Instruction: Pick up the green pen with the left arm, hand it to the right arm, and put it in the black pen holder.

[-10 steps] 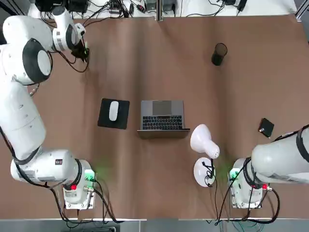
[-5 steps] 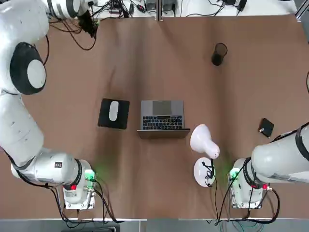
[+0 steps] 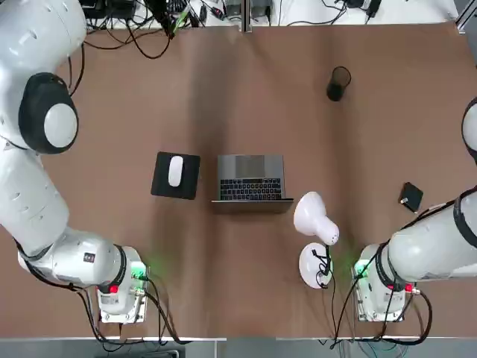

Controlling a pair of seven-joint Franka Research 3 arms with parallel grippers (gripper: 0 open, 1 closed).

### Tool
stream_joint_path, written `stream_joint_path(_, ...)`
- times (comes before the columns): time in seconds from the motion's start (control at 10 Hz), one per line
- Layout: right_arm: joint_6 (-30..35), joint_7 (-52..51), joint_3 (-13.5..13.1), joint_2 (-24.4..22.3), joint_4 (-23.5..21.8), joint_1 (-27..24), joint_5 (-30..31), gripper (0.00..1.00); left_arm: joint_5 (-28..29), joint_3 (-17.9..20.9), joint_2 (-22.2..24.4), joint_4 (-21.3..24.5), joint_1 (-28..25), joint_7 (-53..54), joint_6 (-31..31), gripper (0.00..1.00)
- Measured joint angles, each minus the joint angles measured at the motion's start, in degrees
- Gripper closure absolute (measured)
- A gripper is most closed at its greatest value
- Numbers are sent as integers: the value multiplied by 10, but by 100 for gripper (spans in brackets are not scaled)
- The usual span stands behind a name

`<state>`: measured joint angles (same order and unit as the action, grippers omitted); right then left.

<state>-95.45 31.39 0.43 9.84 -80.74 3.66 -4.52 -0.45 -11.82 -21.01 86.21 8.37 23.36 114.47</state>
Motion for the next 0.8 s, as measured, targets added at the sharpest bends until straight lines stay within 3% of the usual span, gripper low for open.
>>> stream_joint_path(0.2, -11, 135, 1, 5, 0, 48, -81, 0, 0, -18, -1, -12, 28, 28, 0, 82)
stream_joint_path(0.4, -72, 220, 1, 13, 0, 70, -137, 0, 0, -18, -4, -28, 80, 28, 0, 82)
stream_joint_path(0.8, -188, 362, 2, 40, 0, 186, -133, 0, 0, -31, -16, -74, 132, 61, 3, 82)
